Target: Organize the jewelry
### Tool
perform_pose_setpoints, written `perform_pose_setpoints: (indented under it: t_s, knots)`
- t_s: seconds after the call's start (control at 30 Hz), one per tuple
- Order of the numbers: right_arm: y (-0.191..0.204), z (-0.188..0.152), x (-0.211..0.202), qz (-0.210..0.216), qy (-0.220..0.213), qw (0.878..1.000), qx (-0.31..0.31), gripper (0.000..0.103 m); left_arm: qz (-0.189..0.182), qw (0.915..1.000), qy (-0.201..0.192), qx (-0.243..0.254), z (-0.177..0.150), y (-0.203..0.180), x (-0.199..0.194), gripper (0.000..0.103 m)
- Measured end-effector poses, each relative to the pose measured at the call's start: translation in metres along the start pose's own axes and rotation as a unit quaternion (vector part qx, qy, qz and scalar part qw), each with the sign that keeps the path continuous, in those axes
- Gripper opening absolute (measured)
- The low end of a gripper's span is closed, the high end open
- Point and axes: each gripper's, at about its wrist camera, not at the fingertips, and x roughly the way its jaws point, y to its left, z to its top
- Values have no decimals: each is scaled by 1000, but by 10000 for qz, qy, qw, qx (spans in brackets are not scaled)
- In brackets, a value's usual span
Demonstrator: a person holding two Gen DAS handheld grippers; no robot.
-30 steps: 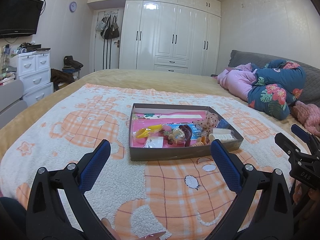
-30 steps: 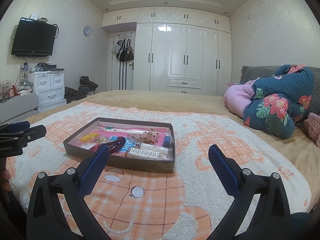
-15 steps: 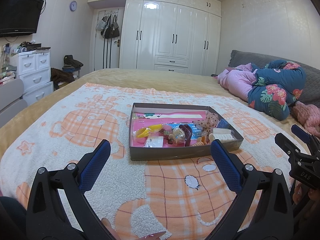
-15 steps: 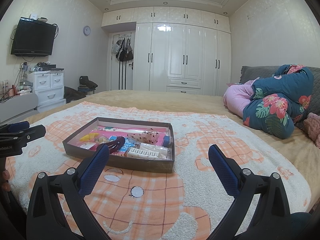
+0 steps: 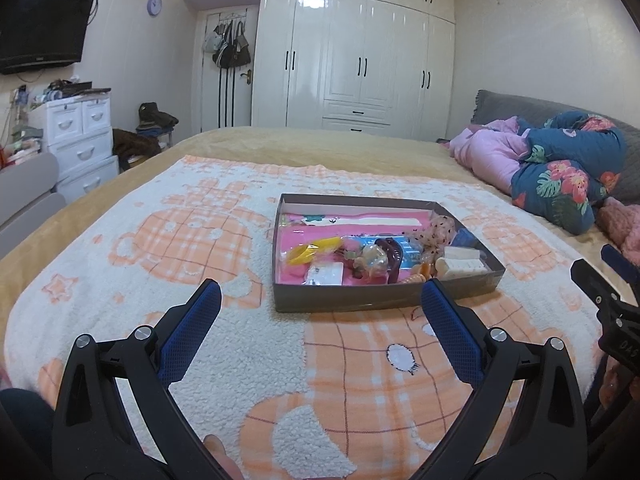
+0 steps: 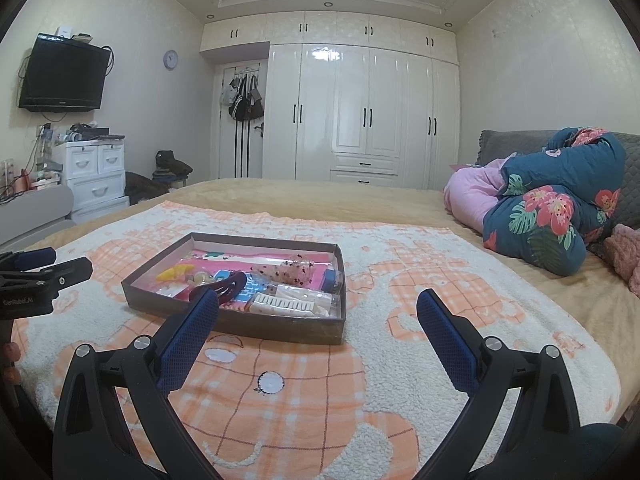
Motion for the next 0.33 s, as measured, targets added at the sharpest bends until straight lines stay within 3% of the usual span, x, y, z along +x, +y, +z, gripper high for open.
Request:
perform_pose_setpoints:
  t_s: [0.2,0.3,0.33]
  knots:
    - [-26,4,19,-232,288,9985,412,97,268,9983,285,-428,7,25,18,92]
    - [-74,12,60,-1006,855,9873,878,97,839,9929,524,-661,20,62,43,92]
    - [-99,14,83,-1373,1223,9771,1070,97,1101,9886,640,-802,27,82,57,92]
